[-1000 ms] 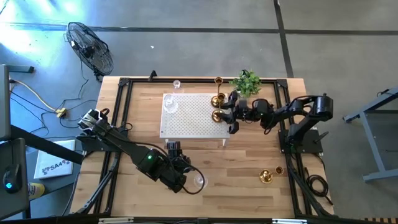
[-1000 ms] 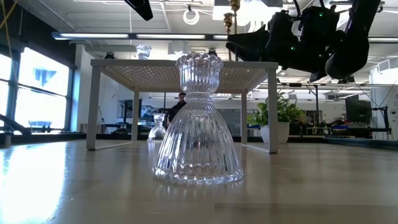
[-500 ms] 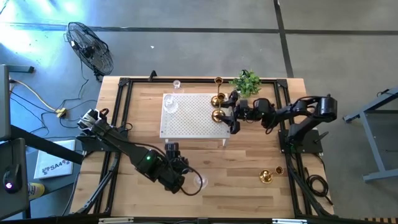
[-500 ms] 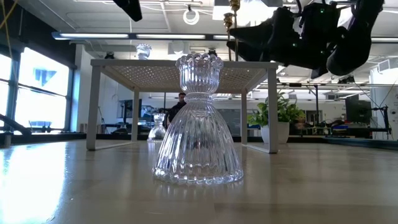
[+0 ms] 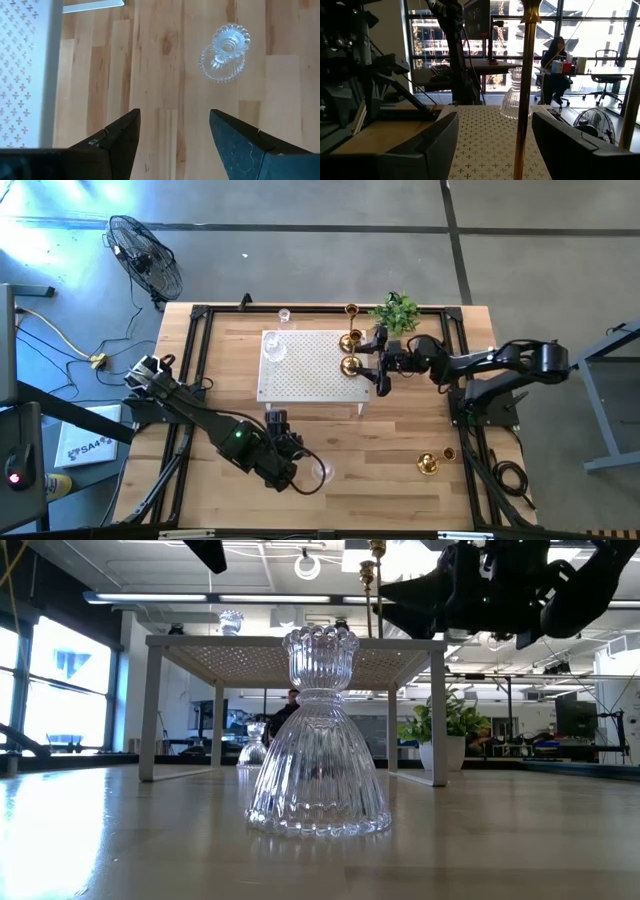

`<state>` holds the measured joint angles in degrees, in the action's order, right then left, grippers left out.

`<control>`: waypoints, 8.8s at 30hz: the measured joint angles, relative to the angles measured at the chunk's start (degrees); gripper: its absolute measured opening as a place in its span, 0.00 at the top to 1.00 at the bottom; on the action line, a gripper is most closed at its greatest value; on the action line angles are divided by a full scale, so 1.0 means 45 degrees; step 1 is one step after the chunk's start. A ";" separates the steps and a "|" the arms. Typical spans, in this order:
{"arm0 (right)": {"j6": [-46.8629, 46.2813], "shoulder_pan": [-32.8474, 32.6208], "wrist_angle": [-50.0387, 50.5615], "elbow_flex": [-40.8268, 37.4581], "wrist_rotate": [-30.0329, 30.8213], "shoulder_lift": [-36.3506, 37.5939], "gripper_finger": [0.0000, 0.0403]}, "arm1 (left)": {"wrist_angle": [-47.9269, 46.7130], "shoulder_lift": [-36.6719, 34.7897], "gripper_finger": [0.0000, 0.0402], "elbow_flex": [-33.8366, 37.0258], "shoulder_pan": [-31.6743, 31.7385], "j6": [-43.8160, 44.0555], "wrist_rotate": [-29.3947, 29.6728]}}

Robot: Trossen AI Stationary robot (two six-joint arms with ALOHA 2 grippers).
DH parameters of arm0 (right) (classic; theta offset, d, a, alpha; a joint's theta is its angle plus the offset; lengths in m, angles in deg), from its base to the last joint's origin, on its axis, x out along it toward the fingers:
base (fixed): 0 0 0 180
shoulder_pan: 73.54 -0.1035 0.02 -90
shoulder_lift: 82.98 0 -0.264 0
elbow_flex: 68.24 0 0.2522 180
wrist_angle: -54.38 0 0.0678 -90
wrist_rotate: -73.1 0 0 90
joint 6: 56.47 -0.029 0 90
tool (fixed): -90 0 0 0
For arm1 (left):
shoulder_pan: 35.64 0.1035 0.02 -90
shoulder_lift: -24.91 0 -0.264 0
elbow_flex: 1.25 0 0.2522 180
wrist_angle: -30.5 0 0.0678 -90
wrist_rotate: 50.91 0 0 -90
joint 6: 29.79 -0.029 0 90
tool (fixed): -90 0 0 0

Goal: Pick & Place candle stick holders
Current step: Put the top transparent glass candle holder on the shelf aligned with the other transparent glass candle holder

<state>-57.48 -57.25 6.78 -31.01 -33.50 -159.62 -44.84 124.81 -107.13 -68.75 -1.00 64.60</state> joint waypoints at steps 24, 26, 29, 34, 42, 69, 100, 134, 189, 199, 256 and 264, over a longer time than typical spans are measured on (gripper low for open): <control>0.0912 -0.0021 0.6970 -0.0005 -0.0013 0.4463 0.39 | -0.0371 -0.0028 0.42 -0.1051 0.0015 -0.0358 -0.1650; 0.0907 -0.0026 0.7590 -0.0005 -0.0016 0.4833 0.39 | -0.0820 -0.0026 0.42 -0.1605 0.0015 -0.0366 -0.2326; 0.0903 -0.0120 0.8661 -0.0005 -0.0078 0.5319 0.39 | -0.1654 -0.0021 0.42 -0.2676 -0.0010 -0.0371 -0.2825; 0.0850 -0.0685 0.9902 -0.0005 -0.0099 0.5709 0.39 | -0.3194 -0.0019 0.42 -0.4795 0.0014 -0.0385 -0.1498; 0.0527 -0.2211 0.9964 -0.0005 -0.0107 0.5721 0.39 | -0.5686 -0.0024 0.42 -0.7910 0.0020 -0.0335 0.3871; -0.0047 -0.7041 0.9578 -0.0005 0.2132 0.5701 0.39 | -0.6323 -0.0073 0.42 -0.9194 0.5388 -0.5352 0.2717; -0.3503 -1.0357 0.9583 -0.0005 0.9748 0.5330 0.39 | -0.5580 0.0058 0.42 -0.9185 1.3883 -0.8812 -0.3439; -0.4661 -1.0409 0.7666 -0.0005 1.1668 0.3613 0.39 | -0.5382 0.2922 0.42 -0.9180 1.9015 -0.5586 -0.7867; -0.4309 -1.0409 0.8145 -0.0005 1.0883 0.3613 0.39 | -0.5221 0.5768 0.42 -0.9190 1.8081 -0.1340 -0.6588; -0.4313 -1.0409 0.8150 -0.0005 1.0831 0.3613 0.39 | -0.5262 0.5814 0.42 -0.9190 1.8093 -0.1253 -0.6584; -0.4423 -1.0409 0.8356 -0.0005 1.0797 0.3613 0.39 | -0.5191 0.5814 0.42 -0.9181 1.8103 -0.1337 -0.7196; -0.4370 -1.0409 0.8456 -0.0005 1.0641 0.3613 0.39 | -0.5358 0.5814 0.42 -0.9180 1.8103 -0.1297 -0.7190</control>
<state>-77.15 -104.09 44.83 -31.04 14.38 -143.36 -68.95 150.97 -148.44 12.72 -6.83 32.24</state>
